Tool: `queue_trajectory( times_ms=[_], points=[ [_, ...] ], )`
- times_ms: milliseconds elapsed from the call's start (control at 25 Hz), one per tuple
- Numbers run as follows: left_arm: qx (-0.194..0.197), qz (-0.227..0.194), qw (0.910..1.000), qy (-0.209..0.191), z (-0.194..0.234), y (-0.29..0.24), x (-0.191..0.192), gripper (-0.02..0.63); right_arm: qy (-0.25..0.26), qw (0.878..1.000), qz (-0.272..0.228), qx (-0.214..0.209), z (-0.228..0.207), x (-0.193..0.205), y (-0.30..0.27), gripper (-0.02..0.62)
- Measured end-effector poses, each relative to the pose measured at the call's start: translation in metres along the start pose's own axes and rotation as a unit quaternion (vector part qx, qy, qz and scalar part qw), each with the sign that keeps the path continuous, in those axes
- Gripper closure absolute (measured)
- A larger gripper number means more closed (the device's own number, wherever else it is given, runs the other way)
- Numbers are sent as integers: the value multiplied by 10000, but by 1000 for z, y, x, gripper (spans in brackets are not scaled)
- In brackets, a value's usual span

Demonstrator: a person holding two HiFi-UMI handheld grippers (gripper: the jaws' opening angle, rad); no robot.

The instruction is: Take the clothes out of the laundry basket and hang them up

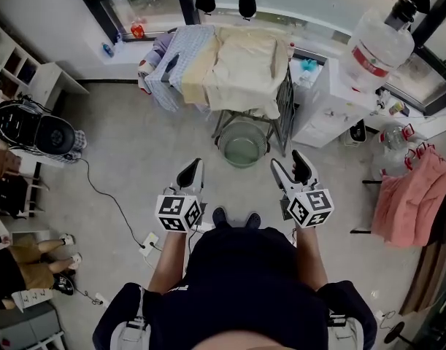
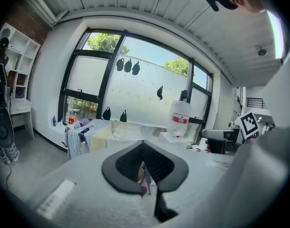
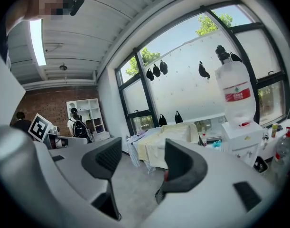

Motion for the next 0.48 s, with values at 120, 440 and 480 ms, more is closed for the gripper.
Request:
queue_trajectory(
  times_ms=[120,440,480],
  points=[
    [-39,-24,10000,-68,-3,2,-4,583,15,9999,61,142,-5,-1,2,591],
    [-63,-55,9999,-85,3,7,-7,583,234,9986,160,457,-5,1,-2,595],
    [-68,-44,9999,-68,4,8,-6,583,336,9980,186,507,-4,1,-2,595]
  ],
)
Point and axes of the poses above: the fingertips, and each gripper's own axes: y backward along the fingers, z to its left, x out of its underside, the point moved 5 cm from there along y, backward along the fingers, and after that the axes turned 1 degree about z, right-handed, at the moved point
